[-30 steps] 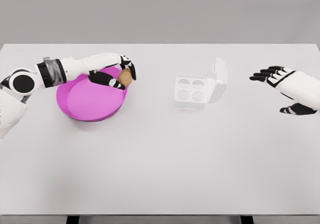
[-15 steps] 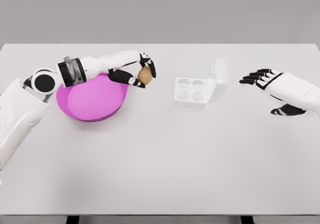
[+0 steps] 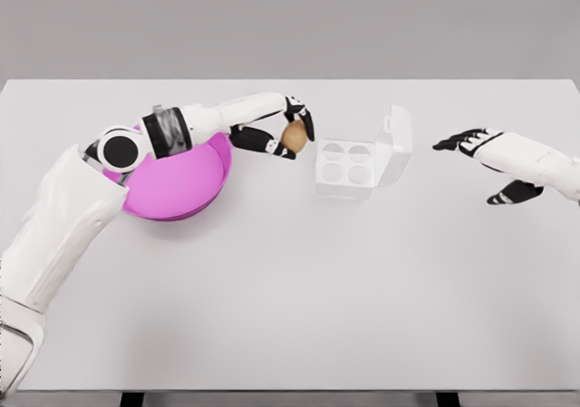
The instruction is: Pack egg into the box and close the box lid
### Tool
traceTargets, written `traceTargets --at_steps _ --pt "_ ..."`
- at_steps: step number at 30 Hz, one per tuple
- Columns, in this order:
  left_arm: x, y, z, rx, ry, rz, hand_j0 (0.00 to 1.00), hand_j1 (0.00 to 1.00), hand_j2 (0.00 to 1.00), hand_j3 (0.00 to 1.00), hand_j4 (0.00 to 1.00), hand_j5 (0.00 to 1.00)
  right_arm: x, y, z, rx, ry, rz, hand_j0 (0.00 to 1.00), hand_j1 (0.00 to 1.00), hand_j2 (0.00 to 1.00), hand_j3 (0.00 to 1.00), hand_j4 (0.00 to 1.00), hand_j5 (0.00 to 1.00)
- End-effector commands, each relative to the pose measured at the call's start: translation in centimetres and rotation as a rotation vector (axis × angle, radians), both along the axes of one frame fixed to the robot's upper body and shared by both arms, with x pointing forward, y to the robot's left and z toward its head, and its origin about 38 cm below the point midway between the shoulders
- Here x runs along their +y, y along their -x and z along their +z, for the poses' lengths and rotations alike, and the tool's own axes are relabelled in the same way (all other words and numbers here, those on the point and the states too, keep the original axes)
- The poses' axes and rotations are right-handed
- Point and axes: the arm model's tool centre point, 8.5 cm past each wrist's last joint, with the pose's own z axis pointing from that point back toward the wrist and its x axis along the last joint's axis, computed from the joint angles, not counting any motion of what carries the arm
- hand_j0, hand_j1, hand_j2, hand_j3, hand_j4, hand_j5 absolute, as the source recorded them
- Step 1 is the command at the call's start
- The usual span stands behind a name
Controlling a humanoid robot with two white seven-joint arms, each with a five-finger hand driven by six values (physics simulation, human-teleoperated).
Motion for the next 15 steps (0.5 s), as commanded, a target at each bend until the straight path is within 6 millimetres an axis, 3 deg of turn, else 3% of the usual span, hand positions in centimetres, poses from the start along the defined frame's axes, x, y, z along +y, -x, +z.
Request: traceTargets --at_steps 1,9,15 --pt "-0.6 -0.1 -0.3 0.016 0.019 0.001 0.44 0.44 0.44 0.44 0.44 0.44 0.1 0.0 -0.6 0.019 -0.001 0.002 1.00 1.00 1.00 1.00 1.00 1.00" --pt "-2.9 -0.2 -0.6 0.040 0.061 -0.017 0.44 0.44 0.44 0.44 0.44 0.44 0.2 -0.8 -1.1 0.042 0.009 0.000 1.00 1.00 1.00 1.00 1.00 1.00" --pt "-3.5 -0.2 -1.2 0.060 0.072 -0.016 0.44 0.44 0.44 0.44 0.44 0.44 0.3 -0.8 -0.9 0.035 0.009 0.003 1.00 1.00 1.00 1.00 1.00 1.00"
